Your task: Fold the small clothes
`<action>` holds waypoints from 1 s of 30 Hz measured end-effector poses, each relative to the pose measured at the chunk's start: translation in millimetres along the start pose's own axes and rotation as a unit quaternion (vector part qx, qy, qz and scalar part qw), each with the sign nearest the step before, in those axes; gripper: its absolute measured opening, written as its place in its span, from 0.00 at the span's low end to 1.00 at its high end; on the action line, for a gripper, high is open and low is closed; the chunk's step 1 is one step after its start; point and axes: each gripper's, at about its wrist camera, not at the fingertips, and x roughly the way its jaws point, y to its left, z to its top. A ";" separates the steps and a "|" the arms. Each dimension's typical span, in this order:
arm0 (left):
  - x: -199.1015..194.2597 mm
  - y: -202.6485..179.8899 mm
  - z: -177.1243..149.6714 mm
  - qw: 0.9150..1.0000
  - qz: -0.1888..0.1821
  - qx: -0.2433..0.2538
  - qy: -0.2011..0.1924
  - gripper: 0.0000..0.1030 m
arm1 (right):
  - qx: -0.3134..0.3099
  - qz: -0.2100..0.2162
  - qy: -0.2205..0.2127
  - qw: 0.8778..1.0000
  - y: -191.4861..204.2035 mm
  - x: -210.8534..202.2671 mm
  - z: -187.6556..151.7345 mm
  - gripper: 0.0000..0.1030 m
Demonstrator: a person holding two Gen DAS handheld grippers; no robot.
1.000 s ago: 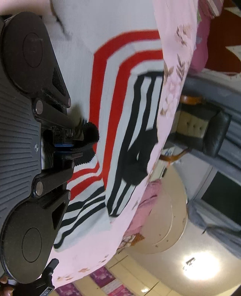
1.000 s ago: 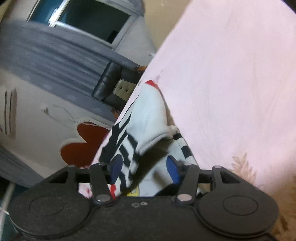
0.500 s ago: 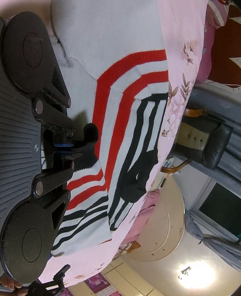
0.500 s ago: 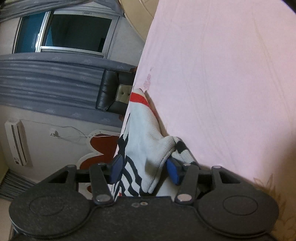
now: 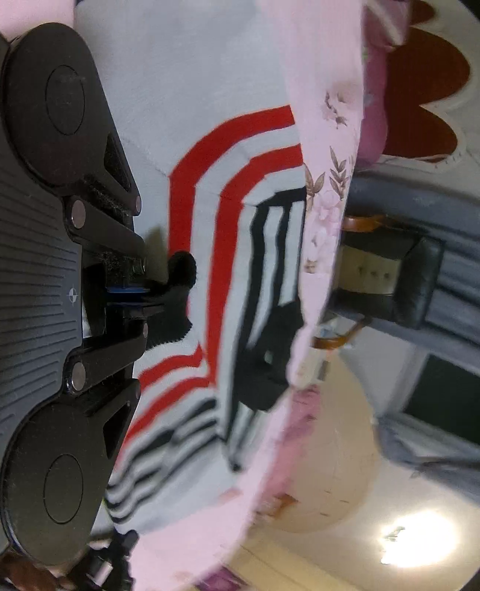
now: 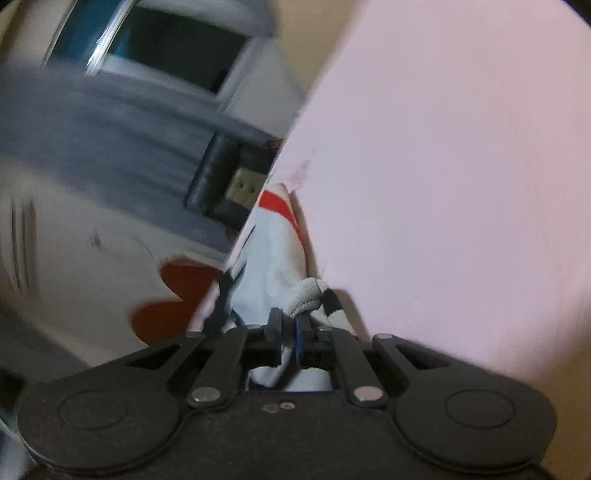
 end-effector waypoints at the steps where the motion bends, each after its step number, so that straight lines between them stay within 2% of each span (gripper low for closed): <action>1: 7.6 1.7 -1.6 1.000 0.003 -0.002 0.017 0.04 | -0.018 -0.033 0.019 0.999 0.3 8.4 -1.6 0.06; 2: 11.0 3.8 -2.7 1.000 0.001 -0.007 0.021 0.04 | -0.013 -0.030 0.021 0.999 -2.2 9.7 -2.0 0.06; 5: 10.0 9.3 -2.7 1.000 -0.009 -0.018 0.016 0.04 | -0.060 -0.031 0.014 0.998 14.1 -6.8 1.9 0.21; 8: 9.2 8.9 -4.5 1.000 -0.010 -0.016 0.012 0.04 | -0.149 -0.038 -0.024 0.988 42.7 -25.8 4.3 0.20; 11: 9.4 8.1 -5.1 1.000 -0.009 -0.021 0.010 0.04 | -0.212 -0.061 -0.021 0.975 59.3 -10.9 12.5 0.24; 12: 9.7 8.3 -5.2 1.000 -0.009 -0.025 0.009 0.04 | -0.215 -0.071 -0.003 0.974 58.7 1.9 17.2 0.24; 13: 9.7 8.3 -5.2 1.000 -0.009 -0.027 0.009 0.04 | -0.213 -0.082 0.019 0.973 54.2 13.5 19.9 0.15; 14: 10.3 7.7 -4.9 1.000 -0.010 -0.027 0.010 0.04 | -0.215 -0.097 0.032 0.971 50.1 23.1 20.2 0.13; 16: 7.9 4.1 -3.3 1.000 -0.016 -0.025 0.006 0.04 | -0.247 -0.115 0.029 0.962 51.0 31.8 18.3 0.10; 18: 2.5 -2.5 -2.3 1.000 -0.024 -0.013 -0.012 0.04 | -0.258 -0.125 0.022 0.958 57.9 24.8 16.2 0.08; 21: 13.2 -5.6 -6.3 1.000 0.000 0.001 0.007 0.04 | -0.280 -0.142 0.015 0.949 60.0 24.6 7.9 0.09; 25: 11.7 -1.2 -7.2 1.000 -0.007 -0.011 0.003 0.04 | -0.252 -0.135 0.026 0.958 52.5 26.2 15.6 0.11; 26: 10.4 -1.4 -6.9 1.000 -0.008 -0.008 0.001 0.04 | -0.245 -0.133 0.028 0.960 52.6 24.7 18.6 0.16; 30: 2.4 0.9 -9.4 1.000 -0.006 -0.002 -0.013 0.04 | -0.226 -0.110 -0.001 0.968 54.5 11.1 28.9 0.23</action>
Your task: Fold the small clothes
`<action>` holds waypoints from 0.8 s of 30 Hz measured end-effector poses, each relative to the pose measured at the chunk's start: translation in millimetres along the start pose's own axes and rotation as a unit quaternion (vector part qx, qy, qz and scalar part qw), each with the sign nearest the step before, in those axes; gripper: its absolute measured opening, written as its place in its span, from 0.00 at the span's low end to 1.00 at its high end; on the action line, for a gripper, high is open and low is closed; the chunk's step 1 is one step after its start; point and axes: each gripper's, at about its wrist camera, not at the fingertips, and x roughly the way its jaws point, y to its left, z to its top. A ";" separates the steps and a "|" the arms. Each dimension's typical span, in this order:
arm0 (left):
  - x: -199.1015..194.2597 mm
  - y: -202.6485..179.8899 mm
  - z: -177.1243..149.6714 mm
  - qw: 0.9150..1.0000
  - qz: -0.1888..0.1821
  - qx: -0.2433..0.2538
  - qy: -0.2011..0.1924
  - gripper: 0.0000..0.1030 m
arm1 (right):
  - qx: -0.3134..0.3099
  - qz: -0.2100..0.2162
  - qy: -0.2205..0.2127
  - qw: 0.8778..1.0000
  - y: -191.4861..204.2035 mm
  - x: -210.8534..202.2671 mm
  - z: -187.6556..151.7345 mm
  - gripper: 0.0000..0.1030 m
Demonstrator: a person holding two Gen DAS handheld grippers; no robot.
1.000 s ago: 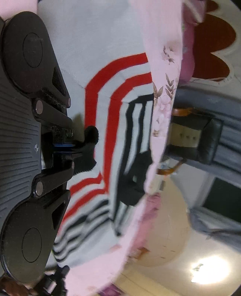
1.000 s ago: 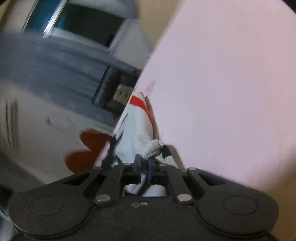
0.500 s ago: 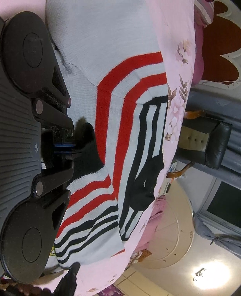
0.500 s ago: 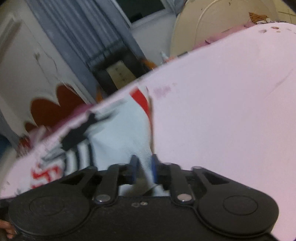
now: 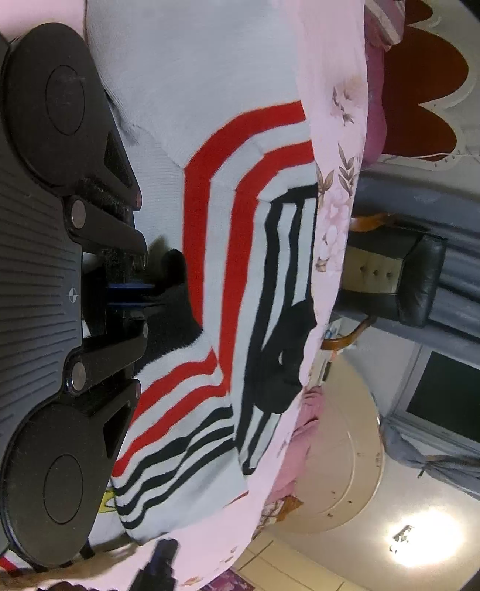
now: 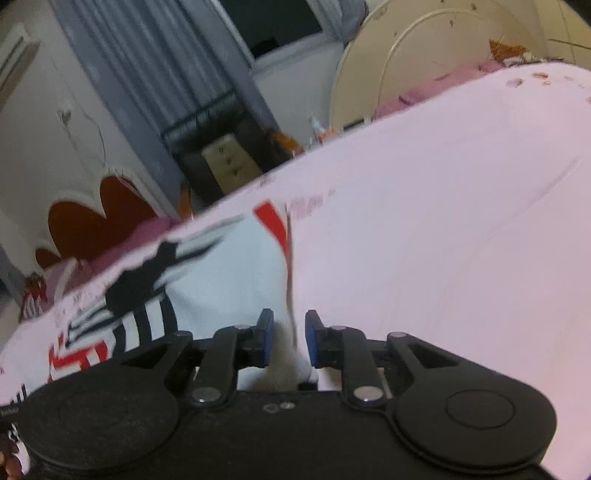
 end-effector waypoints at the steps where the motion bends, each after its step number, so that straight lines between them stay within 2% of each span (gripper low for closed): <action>1: -0.3 0.6 -0.7 1.000 -0.002 0.000 -0.001 0.04 | 0.003 0.004 -0.002 1.000 -1.8 -1.5 2.2 0.23; 8: 6.4 7.9 0.7 0.999 -0.019 -0.037 0.000 0.04 | -0.011 0.019 0.003 1.000 1.6 5.0 8.4 0.23; 11: -6.1 1.3 8.2 0.998 -0.018 -0.014 -0.053 0.04 | -0.013 0.021 0.007 1.000 1.8 4.8 8.3 0.23; 13: -6.6 -3.6 18.1 0.998 -0.017 0.002 -0.062 0.04 | -0.011 0.022 0.008 1.000 0.2 5.1 8.5 0.23; 18: 8.5 -12.5 31.6 0.999 -0.011 0.035 -0.023 0.04 | 0.014 0.028 0.013 0.999 -6.5 15.3 13.1 0.24; 21: 13.6 -8.1 24.0 1.000 0.002 0.029 -0.003 0.04 | 0.044 0.040 0.012 0.998 -13.0 32.9 22.5 0.31; 23: 15.7 -1.0 15.3 1.000 0.004 0.017 0.004 0.04 | 0.060 0.057 0.029 0.996 -16.5 49.7 27.4 0.43; 24: 16.3 1.8 11.9 1.000 0.000 0.010 0.001 0.04 | 0.058 0.068 0.048 0.995 -16.1 60.0 27.9 0.39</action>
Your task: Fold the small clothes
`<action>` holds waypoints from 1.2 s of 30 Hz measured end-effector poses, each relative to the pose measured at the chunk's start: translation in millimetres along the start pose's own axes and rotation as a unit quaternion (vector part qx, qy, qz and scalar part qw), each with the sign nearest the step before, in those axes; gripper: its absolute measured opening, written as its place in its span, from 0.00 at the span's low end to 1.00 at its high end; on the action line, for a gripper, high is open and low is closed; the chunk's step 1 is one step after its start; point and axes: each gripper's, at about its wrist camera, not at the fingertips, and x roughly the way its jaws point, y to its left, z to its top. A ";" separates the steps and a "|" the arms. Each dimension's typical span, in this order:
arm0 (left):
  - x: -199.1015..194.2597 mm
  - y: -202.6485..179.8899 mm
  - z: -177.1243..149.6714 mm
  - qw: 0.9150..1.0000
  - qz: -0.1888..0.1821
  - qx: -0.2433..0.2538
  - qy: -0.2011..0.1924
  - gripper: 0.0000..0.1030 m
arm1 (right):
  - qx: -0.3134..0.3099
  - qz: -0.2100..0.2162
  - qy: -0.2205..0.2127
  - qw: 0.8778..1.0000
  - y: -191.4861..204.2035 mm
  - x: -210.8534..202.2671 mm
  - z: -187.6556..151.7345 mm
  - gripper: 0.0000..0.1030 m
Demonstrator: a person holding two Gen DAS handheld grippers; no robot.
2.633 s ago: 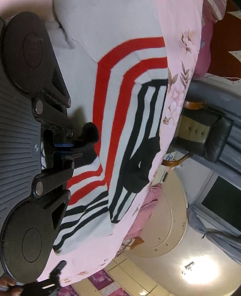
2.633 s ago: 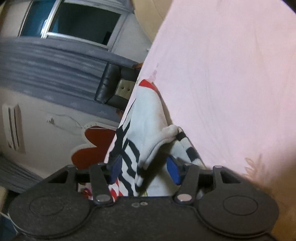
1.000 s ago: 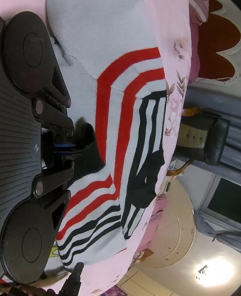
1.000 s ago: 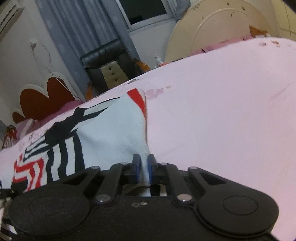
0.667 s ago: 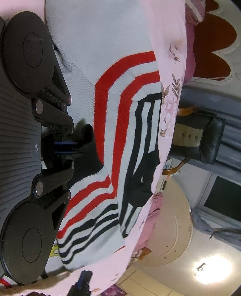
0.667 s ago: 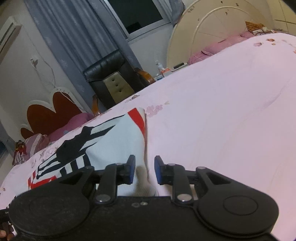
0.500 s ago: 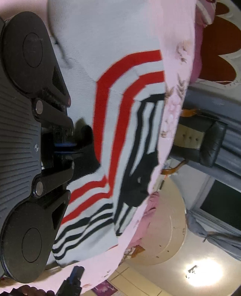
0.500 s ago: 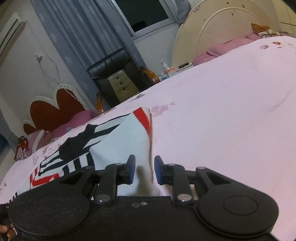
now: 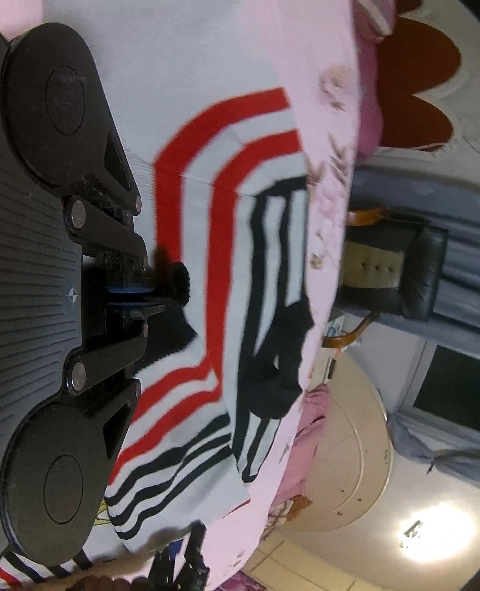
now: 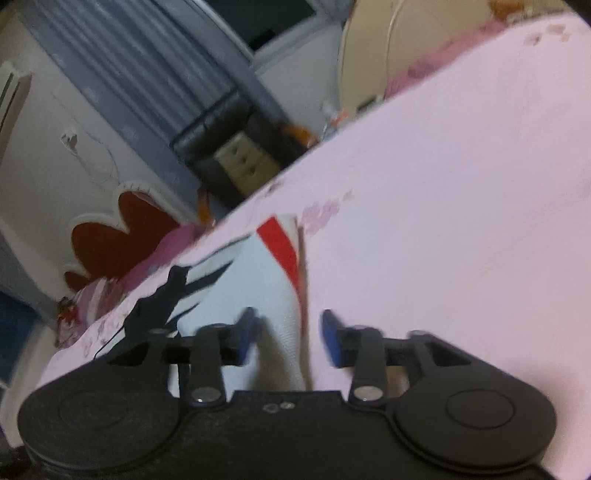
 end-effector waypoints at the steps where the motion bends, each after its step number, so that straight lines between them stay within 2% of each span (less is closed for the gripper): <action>1: -3.1 1.9 -1.6 1.000 -0.002 -0.006 -0.013 0.04 | -0.019 0.008 0.010 1.000 1.9 6.2 -0.3 0.10; 3: -11.8 3.7 -3.4 0.999 -0.001 -0.013 -0.051 0.04 | -0.054 -0.016 -0.015 0.998 9.9 0.2 -0.6 0.08; 4: -12.0 4.3 -4.5 0.998 0.013 -0.012 -0.057 0.04 | -0.053 -0.020 -0.033 0.998 10.2 -5.9 -1.1 0.08; 5: -6.4 5.7 -6.1 0.999 0.024 -0.012 -0.044 0.04 | -0.054 -0.032 -0.039 0.997 9.7 -6.8 -3.1 0.08; 6: -0.7 8.0 -8.0 0.999 0.026 -0.015 -0.031 0.04 | -0.057 -0.050 -0.026 0.997 7.8 -1.0 -6.6 0.08; 8: -0.6 9.0 -10.1 0.999 0.023 -0.010 -0.033 0.04 | -0.067 -0.055 -0.020 0.996 7.2 2.3 -10.7 0.08; 11: -9.6 13.5 -8.5 0.999 0.031 -0.010 -0.035 0.04 | -0.075 -0.058 -0.008 0.995 12.5 -1.6 -2.0 0.16; 12: -15.9 16.4 -8.3 0.998 0.046 -0.016 -0.040 0.04 | -0.079 -0.061 -0.016 0.995 14.6 -5.5 0.7 0.23; 13: -26.0 17.9 -7.9 0.996 0.064 -0.018 -0.058 0.04 | -0.085 -0.066 -0.031 0.994 17.2 -11.1 3.6 0.26; 15: -39.3 11.9 -3.2 0.995 0.060 -0.003 -0.085 0.04 | -0.091 -0.058 -0.052 0.993 19.4 -15.9 12.5 0.27; 17: -35.1 -5.6 4.4 0.995 0.050 0.037 -0.076 0.04 | -0.088 -0.050 -0.053 0.993 21.3 -7.8 22.5 0.23; 19: -17.0 -22.6 8.7 0.996 0.039 0.069 -0.047 0.04 | -0.092 -0.043 -0.045 0.994 25.2 6.8 32.9 0.21; 21: -1.2 -32.2 9.3 0.996 0.031 0.079 -0.027 0.04 | -0.114 -0.042 -0.033 0.992 34.0 22.5 38.0 0.19; 23: 14.7 -36.2 4.7 0.996 0.039 0.081 -0.010 0.04 | -0.154 -0.044 -0.023 0.987 45.8 36.1 38.6 0.18; 24: 16.5 -35.8 1.8 0.996 0.042 0.080 -0.019 0.04 | -0.183 -0.065 -0.017 0.981 49.7 44.4 37.8 0.13; 25: 16.0 -32.6 -0.1 0.996 0.040 0.078 -0.025 0.04 | -0.203 -0.103 -0.002 0.974 48.3 54.7 37.7 0.02; 27: 12.3 -27.7 -1.3 0.996 0.044 0.069 -0.030 0.04 | -0.200 -0.112 0.000 0.973 40.4 57.9 40.6 0.00; 29: 14.6 -31.4 -3.1 0.993 0.077 0.083 -0.036 0.04 | -0.212 -0.122 0.009 0.969 45.2 55.9 40.7 0.00; 30: 13.1 -33.7 -2.4 0.993 0.085 0.081 -0.034 0.04 | -0.230 -0.135 0.011 0.964 50.7 53.2 38.0 0.08; 31: 10.4 -36.5 0.0 0.992 0.091 0.077 -0.034 0.04 | -0.237 -0.150 0.006 0.960 55.5 46.5 34.9 0.23; 32: 5.0 -41.7 -0.3 0.992 0.092 0.078 -0.041 0.04 | -0.237 -0.152 -0.001 0.960 58.2 38.9 32.0 0.22; 34: -3.9 -56.2 -4.0 0.992 0.077 0.089 -0.052 0.04 | -0.238 -0.113 -0.007 0.965 63.4 12.8 16.5 0.21; 36: -4.5 -75.0 -11.9 0.991 0.054 0.108 -0.051 0.04 | -0.264 -0.091 -0.003 0.960 71.3 -7.9 -9.8 0.19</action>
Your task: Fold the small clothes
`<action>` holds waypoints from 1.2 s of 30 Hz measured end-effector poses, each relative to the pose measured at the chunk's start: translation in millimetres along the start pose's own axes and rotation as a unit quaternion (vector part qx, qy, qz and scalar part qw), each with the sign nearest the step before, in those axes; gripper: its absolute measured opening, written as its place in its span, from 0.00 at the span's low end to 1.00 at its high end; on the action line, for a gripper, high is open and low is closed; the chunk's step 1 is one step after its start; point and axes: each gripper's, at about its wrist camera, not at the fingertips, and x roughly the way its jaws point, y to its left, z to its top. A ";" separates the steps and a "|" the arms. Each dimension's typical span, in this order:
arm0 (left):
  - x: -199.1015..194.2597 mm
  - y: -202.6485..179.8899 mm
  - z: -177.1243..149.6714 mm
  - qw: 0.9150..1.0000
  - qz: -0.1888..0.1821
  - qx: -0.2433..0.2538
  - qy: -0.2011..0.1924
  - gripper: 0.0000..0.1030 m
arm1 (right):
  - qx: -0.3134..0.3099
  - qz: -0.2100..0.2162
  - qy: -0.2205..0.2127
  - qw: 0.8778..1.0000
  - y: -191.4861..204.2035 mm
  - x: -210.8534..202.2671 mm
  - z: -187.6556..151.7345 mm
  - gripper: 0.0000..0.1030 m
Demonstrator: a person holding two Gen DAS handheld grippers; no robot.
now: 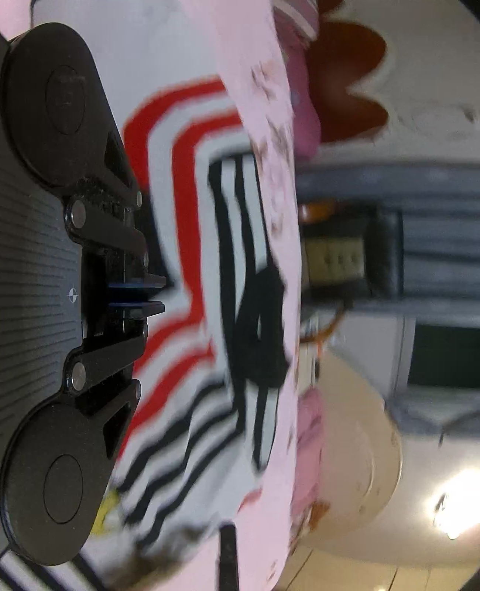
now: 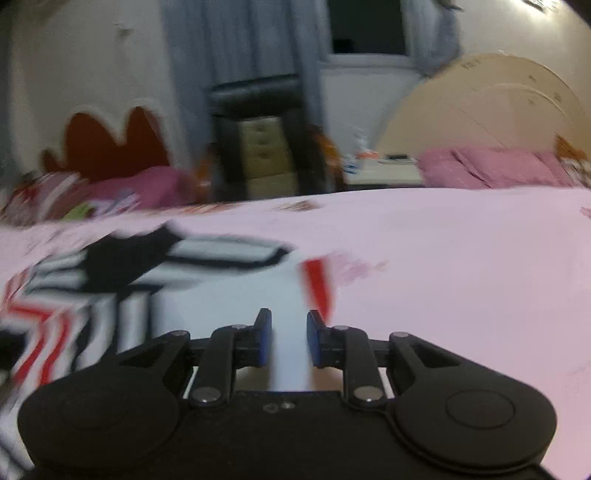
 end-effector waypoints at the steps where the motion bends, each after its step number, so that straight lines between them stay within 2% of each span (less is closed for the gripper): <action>1: -0.6 -11.7 -3.3 1.000 -0.010 0.010 -0.001 0.04 | -0.012 0.009 0.001 1.000 8.4 -9.9 -10.1 0.18; 3: 4.0 -26.0 -9.4 0.999 -0.014 0.030 0.006 0.04 | -0.024 0.015 0.003 1.000 21.8 -27.2 -31.4 0.17; 4: 10.0 -31.6 -14.2 0.999 -0.004 0.038 0.016 0.05 | -0.031 0.008 0.004 0.999 26.2 -33.4 -42.6 0.17; 6: 9.8 -36.9 -20.0 0.998 0.011 0.054 0.000 0.07 | -0.047 -0.017 0.013 0.999 32.5 -33.8 -59.3 0.17; 8: 5.5 -43.0 -17.2 0.997 0.024 0.068 0.006 0.08 | -0.072 -0.033 -0.006 0.997 40.6 -36.8 -67.9 0.17; 9: 0.1 -42.6 -15.6 0.997 0.028 0.065 0.008 0.17 | -0.080 -0.047 -0.004 0.996 48.2 -40.0 -65.4 0.19; 10: -6.6 -39.5 -16.1 0.998 0.029 0.060 0.004 0.50 | -0.081 -0.055 -0.008 0.995 53.8 -45.0 -62.6 0.24; 12: -15.0 -24.8 -23.8 0.997 0.058 0.051 -0.002 0.97 | -0.076 -0.046 -0.023 0.996 59.5 -54.1 -64.9 0.31; 13: -18.0 -12.3 -29.9 0.997 0.060 0.042 0.011 0.96 | -0.074 -0.042 0.008 0.996 61.1 -48.8 -68.4 0.31; 14: -21.4 0.8 -34.6 0.998 0.056 0.026 0.019 0.95 | -0.069 -0.040 0.021 0.997 61.1 -44.4 -70.8 0.31; 17: -58.9 53.9 -54.0 0.998 0.047 -0.042 -0.010 0.95 | -0.045 -0.040 0.011 0.998 62.7 -64.9 -73.0 0.30; 18: -68.4 71.9 -59.7 0.996 0.053 -0.069 -0.007 0.91 | -0.027 -0.034 0.004 0.999 61.5 -72.6 -74.3 0.31; 19: -82.3 95.6 -67.2 0.992 0.064 -0.109 -0.013 0.81 | -0.012 -0.029 0.001 0.999 61.1 -79.0 -76.7 0.30; 21: -103.5 138.0 -81.1 0.980 0.079 -0.182 -0.027 0.78 | 0.014 -0.025 0.001 1.000 63.6 -91.5 -85.5 0.31; 24: -134.8 202.1 -106.5 0.953 0.119 -0.273 -0.054 0.78 | 0.035 -0.019 0.012 0.999 72.9 -98.0 -94.6 0.31; 26: -149.3 248.9 -126.6 0.926 0.143 -0.344 -0.065 0.78 | 0.048 -0.016 0.018 0.999 78.3 -98.5 -98.0 0.31; 28: -160.5 288.2 -145.9 0.898 0.143 -0.407 -0.084 0.78 | 0.059 -0.013 0.023 0.998 85.0 -97.7 -99.6 0.32; 29: -165.5 304.6 -153.4 0.887 0.144 -0.428 -0.096 0.78 | 0.064 -0.011 0.024 0.998 88.6 -97.0 -99.1 0.33; 31: -169.2 328.6 -159.4 0.873 0.147 -0.452 -0.107 0.70 | 0.071 -0.007 0.024 0.997 97.2 -94.8 -95.4 0.33; 34: -168.4 357.0 -171.7 0.834 0.136 -0.517 -0.136 0.64 | 0.075 -0.002 0.022 0.997 111.2 -87.0 -84.8 0.33; 36: -163.3 365.3 -173.7 0.821 0.134 -0.535 -0.145 0.58 | 0.081 0.006 0.019 0.997 120.9 -82.3 -76.9 0.33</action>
